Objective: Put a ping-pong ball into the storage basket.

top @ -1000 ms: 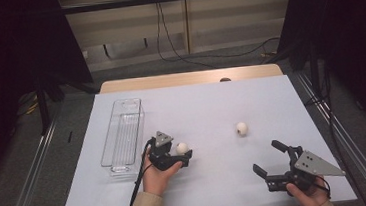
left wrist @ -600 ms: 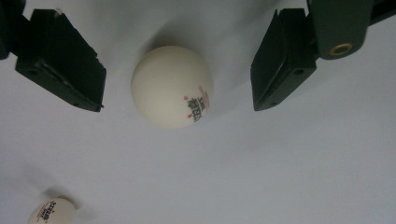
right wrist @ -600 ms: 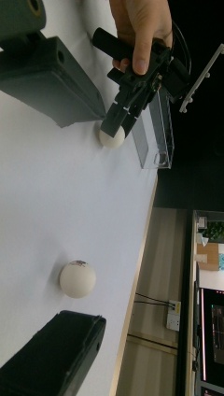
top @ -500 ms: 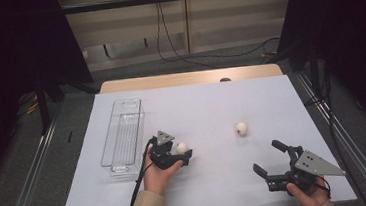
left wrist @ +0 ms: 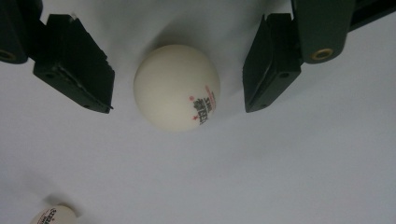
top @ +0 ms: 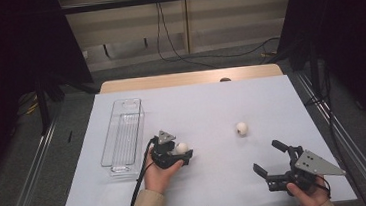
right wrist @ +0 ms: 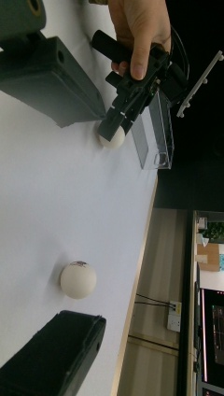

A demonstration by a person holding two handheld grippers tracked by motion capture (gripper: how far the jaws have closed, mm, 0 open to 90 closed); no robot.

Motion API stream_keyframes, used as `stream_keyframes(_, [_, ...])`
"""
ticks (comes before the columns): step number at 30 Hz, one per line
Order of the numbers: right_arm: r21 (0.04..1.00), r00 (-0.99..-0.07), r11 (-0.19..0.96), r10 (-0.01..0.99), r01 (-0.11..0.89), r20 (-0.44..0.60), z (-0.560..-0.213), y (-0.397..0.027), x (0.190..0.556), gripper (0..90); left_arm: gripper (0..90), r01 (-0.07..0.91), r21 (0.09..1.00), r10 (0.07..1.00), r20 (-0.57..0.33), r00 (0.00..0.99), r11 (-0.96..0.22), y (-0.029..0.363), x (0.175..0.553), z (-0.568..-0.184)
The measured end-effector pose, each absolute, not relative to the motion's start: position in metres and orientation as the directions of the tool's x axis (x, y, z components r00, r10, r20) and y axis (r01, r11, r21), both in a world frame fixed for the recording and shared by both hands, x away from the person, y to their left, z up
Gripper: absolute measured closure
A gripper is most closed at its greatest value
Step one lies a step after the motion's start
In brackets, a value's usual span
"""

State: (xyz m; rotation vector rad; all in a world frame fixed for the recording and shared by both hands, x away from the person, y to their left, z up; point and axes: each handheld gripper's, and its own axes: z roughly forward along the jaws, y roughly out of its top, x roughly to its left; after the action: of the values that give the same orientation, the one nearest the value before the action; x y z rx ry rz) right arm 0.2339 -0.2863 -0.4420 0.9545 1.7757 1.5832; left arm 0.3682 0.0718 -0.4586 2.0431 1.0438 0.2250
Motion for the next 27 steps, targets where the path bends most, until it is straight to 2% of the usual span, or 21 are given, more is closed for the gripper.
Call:
stream_keyframes(14, [0.99,-0.582,0.044,0.812,0.138,0.045,-0.4422,-0.2866,0.2342,2.1,30.7,0.598,0.724,0.736,-0.188,0.65,-0.343,0.0713,0.3682,-0.4593])
stream_keyframes(27, [0.989,-0.583,0.045,0.811,0.138,0.044,-0.442,-0.2861,0.2341,2.1,38.4,0.577,0.727,0.738,-0.146,0.659,-0.371,0.0692,0.3662,-0.459])
